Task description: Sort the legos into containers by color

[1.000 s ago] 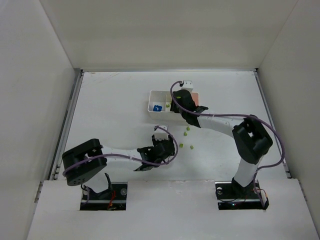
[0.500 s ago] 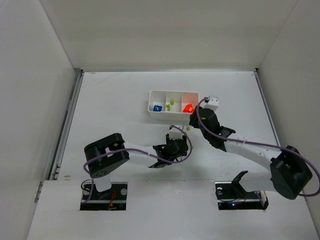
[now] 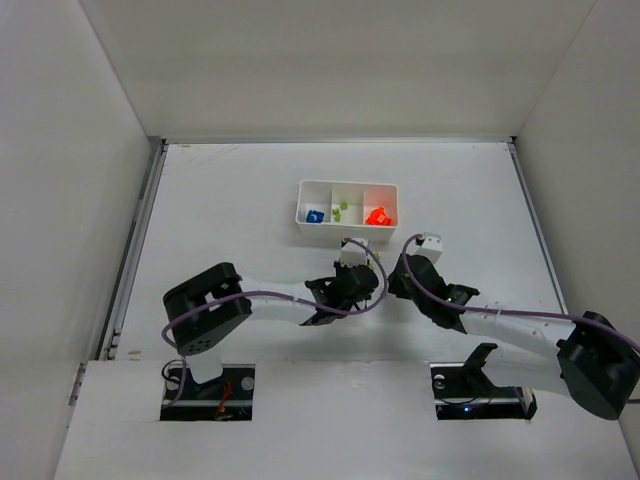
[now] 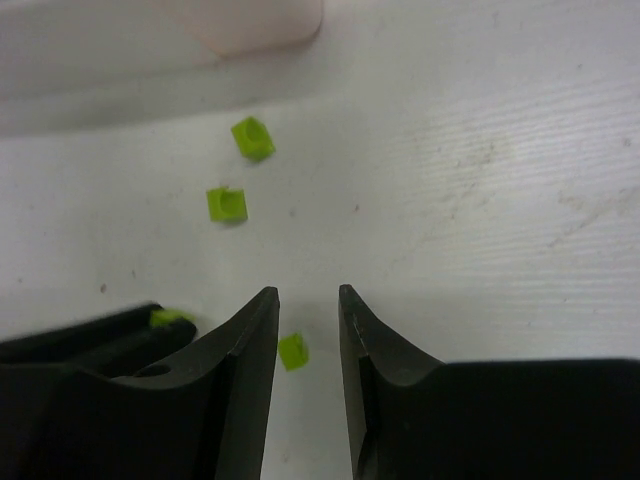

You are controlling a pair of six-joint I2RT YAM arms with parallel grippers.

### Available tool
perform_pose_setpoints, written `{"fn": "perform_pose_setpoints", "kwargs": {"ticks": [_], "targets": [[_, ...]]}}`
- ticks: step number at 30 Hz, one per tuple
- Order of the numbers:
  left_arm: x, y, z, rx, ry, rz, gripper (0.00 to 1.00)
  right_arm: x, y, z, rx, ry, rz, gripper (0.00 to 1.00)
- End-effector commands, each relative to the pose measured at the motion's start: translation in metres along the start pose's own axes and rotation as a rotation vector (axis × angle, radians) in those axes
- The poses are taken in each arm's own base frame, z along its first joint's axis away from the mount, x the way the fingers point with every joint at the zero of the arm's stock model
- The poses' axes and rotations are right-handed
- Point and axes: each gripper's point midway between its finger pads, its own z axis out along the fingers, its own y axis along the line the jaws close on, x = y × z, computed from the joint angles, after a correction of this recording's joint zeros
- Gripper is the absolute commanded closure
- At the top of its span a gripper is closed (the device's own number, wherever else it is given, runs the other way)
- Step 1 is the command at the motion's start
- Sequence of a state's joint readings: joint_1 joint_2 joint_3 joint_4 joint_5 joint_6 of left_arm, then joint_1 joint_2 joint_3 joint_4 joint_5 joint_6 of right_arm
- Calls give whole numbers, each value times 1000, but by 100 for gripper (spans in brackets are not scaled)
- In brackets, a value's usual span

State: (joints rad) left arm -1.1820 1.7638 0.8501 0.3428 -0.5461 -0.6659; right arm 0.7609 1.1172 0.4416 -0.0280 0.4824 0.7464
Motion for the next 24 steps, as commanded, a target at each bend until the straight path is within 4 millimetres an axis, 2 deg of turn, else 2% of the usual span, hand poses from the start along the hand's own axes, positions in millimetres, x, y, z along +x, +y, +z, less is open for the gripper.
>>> {"fn": "perform_pose_setpoints", "kwargs": {"ticks": [1,5,9,11,13,17,19,21,24], "targets": [[-78,4,-17,16,-147,-81,88,19,12,-7,-43,54,-6,64],[-129,18,-9,10,-200,-140,87,33,18,-9,-59,87,-35,62],[-172,40,16,-36,-240,-190,86,38,21,-9,-65,98,-62,61],[-187,48,30,-51,-250,-204,86,41,24,-9,-75,108,-74,61],[-194,56,46,-72,-240,-200,86,42,25,-8,-71,115,-85,61],[-195,71,73,-124,-200,-190,84,46,26,-6,-64,131,-117,61],[-194,72,83,-128,-189,-185,79,48,26,-7,-59,140,-125,61],[-194,69,87,-114,-179,-177,71,49,27,-6,-57,145,-133,62],[-197,70,80,-116,-192,-178,61,52,28,-4,-47,157,-154,64]]}}
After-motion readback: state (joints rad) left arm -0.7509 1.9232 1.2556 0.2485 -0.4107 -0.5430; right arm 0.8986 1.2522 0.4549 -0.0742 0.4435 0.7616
